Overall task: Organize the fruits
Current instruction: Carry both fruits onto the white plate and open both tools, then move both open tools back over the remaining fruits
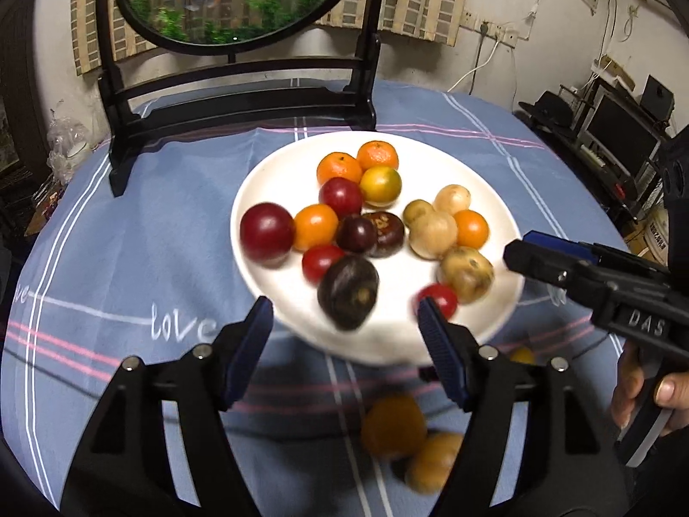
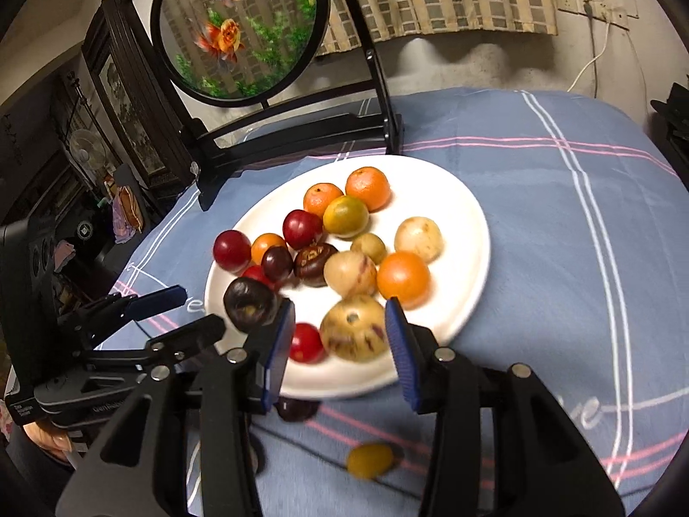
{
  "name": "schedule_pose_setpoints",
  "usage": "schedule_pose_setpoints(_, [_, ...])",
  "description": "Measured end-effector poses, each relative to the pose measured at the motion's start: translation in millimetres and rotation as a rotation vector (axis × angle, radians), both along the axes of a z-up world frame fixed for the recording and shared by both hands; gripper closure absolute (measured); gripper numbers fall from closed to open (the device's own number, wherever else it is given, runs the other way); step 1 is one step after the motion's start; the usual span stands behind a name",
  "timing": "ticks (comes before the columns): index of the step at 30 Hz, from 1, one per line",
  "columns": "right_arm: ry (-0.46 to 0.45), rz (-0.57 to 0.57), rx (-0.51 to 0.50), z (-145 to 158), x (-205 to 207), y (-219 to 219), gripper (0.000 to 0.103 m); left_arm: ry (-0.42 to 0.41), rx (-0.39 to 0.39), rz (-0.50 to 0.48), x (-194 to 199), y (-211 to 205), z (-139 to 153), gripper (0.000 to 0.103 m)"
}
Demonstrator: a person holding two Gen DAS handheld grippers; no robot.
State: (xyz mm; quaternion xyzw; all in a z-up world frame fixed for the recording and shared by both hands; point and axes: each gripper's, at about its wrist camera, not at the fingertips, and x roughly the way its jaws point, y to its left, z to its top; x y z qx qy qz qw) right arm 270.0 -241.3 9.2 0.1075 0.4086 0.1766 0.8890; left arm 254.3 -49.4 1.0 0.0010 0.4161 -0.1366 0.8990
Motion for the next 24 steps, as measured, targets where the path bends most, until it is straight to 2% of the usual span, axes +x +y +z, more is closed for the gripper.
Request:
schedule_pose_setpoints(14, [0.009,-0.058,0.016,-3.9,-77.9,-19.7,0.052,-0.01,-0.004,0.005,-74.0,19.9,7.7,0.031])
schedule_pose_setpoints(21, [0.005,-0.058,0.015,-6.4,-106.6,-18.3,0.049,-0.01,0.0,0.014,-97.1,28.3,6.2,0.031])
schedule_pose_setpoints(24, [-0.004,-0.056,0.018,-7.7,-117.3,-16.7,0.045,-0.006,0.01,0.016,-104.3,30.8,2.3,0.03])
